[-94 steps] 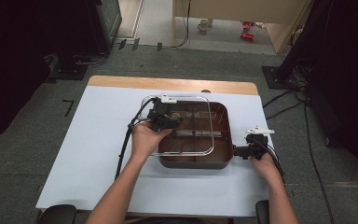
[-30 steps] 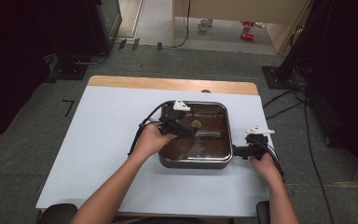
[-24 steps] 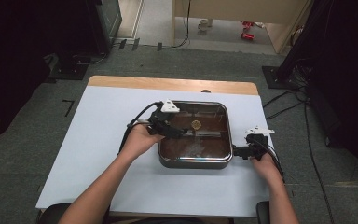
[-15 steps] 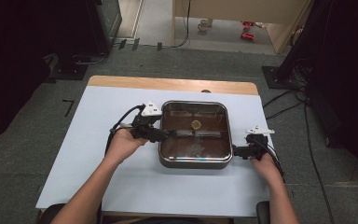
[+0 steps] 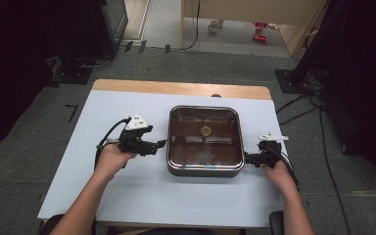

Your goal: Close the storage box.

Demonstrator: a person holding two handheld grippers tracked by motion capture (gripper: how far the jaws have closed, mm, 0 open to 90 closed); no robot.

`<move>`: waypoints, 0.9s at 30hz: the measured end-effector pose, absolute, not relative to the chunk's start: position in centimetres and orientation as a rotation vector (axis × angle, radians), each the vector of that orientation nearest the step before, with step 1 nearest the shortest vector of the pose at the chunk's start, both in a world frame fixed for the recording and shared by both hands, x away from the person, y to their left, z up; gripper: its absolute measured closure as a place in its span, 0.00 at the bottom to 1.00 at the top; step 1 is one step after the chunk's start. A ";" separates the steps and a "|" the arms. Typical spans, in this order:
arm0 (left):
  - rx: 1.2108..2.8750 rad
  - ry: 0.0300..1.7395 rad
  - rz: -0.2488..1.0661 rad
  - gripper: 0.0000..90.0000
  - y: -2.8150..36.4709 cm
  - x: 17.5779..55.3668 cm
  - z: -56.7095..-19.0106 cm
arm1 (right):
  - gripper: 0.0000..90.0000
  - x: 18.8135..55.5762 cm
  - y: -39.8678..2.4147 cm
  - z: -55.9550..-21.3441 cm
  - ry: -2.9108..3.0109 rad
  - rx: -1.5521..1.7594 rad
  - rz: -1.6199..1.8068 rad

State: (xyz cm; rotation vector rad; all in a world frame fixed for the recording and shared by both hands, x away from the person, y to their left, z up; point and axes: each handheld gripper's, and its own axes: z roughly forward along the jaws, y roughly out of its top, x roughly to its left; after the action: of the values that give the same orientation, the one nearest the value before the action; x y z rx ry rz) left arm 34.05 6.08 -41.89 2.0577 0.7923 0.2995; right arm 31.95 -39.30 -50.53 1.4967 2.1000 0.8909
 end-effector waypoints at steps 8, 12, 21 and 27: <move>2.055 0.827 0.349 0.26 8.6 33.2 -43.6 | 0.00 31.9 -39.3 -50.5 2.100 1.497 0.891; 2.032 0.864 0.358 0.26 9.7 32.7 -44.3 | 0.00 31.9 -39.3 -50.5 2.100 1.498 0.891; 2.061 0.920 0.387 0.26 10.8 32.4 -46.0 | 0.00 31.9 -39.3 -50.5 2.101 1.498 0.890; 2.100 0.977 0.357 0.26 10.7 33.0 -47.7 | 0.00 31.9 -39.3 -50.5 2.101 1.498 0.890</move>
State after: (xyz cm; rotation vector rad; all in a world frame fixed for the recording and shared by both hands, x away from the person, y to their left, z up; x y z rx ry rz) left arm 32.99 10.70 -47.72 2.1004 0.9774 0.3572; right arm 31.95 -39.29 -50.52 1.4983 2.1006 0.8896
